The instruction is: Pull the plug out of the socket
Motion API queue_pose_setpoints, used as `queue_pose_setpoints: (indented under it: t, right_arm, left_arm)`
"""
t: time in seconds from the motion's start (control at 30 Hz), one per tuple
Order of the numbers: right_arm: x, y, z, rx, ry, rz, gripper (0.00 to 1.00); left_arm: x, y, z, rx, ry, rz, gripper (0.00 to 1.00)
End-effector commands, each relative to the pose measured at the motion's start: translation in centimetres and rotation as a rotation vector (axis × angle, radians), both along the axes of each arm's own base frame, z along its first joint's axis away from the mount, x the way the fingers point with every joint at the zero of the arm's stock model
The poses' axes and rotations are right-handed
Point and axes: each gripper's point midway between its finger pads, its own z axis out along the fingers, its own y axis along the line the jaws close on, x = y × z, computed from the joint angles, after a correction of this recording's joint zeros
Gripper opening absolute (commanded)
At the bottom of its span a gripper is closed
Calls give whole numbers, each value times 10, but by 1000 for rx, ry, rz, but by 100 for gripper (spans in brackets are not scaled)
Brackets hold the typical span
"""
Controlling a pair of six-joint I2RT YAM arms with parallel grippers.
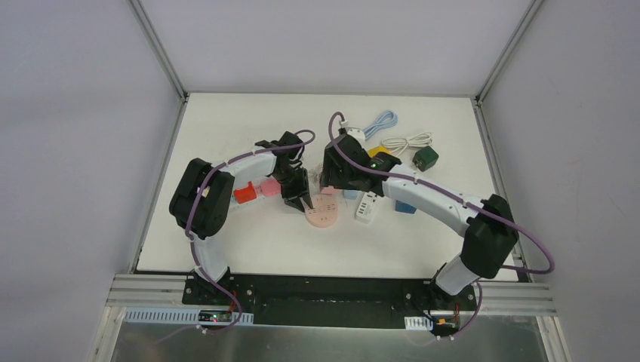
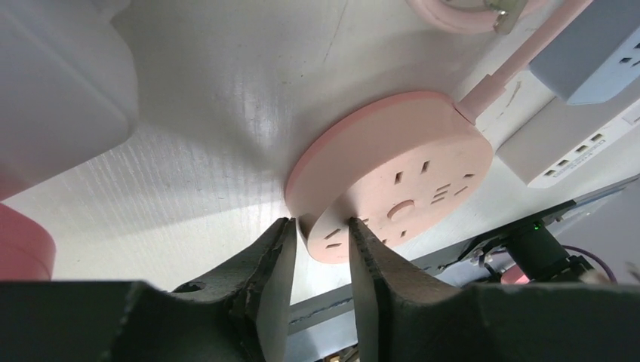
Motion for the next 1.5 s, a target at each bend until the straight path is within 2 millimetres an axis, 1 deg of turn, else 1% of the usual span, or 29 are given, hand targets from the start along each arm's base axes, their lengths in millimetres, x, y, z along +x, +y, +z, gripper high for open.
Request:
queue_pose_setpoints:
  t: [0.0, 0.13, 0.23, 0.33, 0.4, 0.47, 0.5, 0.53, 0.63, 0.7, 0.8, 0.83, 0.9, 0.93, 0.97, 1.03, 1.07, 1.13, 1.2, 1.3, 1.33, 1.4, 1.47]
  right_arm:
    - [-5, -28, 24, 45, -16, -74, 0]
    - [-17, -64, 19, 40, 29, -157, 0]
    - [-29, -89, 12, 48, 83, -232, 0]
    - [-43, -116, -4, 42, 164, -324, 0]
    - [-53, -128, -14, 48, 208, -371, 0]
    - [-62, -137, -22, 56, 245, -411, 4]
    - [-66, -141, -28, 55, 265, -431, 7]
    - [-70, -145, -32, 52, 281, -449, 12]
    - [-79, -156, -47, 27, 331, -501, 25]
    - [-85, -163, -58, -2, 369, -536, 26]
    - [-98, -174, -76, -55, 427, -584, 30]
    - [-102, -177, -80, -71, 439, -599, 34]
    - [-106, -183, -86, -92, 446, -629, 50]
    - [-107, -186, -87, -98, 444, -637, 59]
    - [-107, -188, -87, -106, 440, -648, 70]
    - [-107, -195, -85, -131, 425, -663, 88]
    - [-106, -198, -81, -148, 417, -672, 93]
    - [-104, -206, -71, -181, 392, -693, 99]
    - [-99, -212, -58, -198, 354, -709, 100]
    - [-87, -215, -31, -177, 278, -729, 100]
    - [-82, -214, -20, -153, 252, -732, 100]
    - [-74, -207, -5, -94, 218, -724, 100]
    - [-65, -191, 6, 2, 195, -693, 99]
  left_arm:
    - [1, 7, 2, 52, -34, -38, 35]
    - [14, -1, 33, 1, -121, -54, 45]
    - [23, -1, 54, -10, -184, -63, 53]
    - [29, 4, 74, -4, -258, -69, 59]
    - [33, 10, 86, 9, -310, -72, 63]
    - [35, 15, 101, 17, -375, -85, 64]
    - [37, 19, 104, 35, -398, -88, 64]
    - [39, 24, 113, 48, -436, -91, 65]
    - [45, 41, 129, 113, -536, -80, 67]
    - [48, 52, 139, 147, -599, -66, 69]
    - [50, 68, 153, 197, -688, -35, 79]
    - [50, 74, 158, 215, -711, -18, 85]
    - [51, 83, 166, 233, -750, 9, 96]
    - [51, 86, 169, 240, -763, 18, 98]
    - [51, 87, 171, 240, -773, 21, 99]
    - [50, 90, 174, 239, -777, 16, 99]
    - [49, 91, 174, 243, -770, 14, 99]
    - [47, 95, 174, 250, -754, 11, 99]
    - [46, 96, 176, 243, -748, 12, 99]
    - [44, 96, 177, 222, -740, 8, 98]
    - [44, 95, 178, 213, -742, 9, 97]
    - [42, 93, 179, 192, -746, 9, 96]
    - [41, 91, 180, 174, -752, 10, 95]
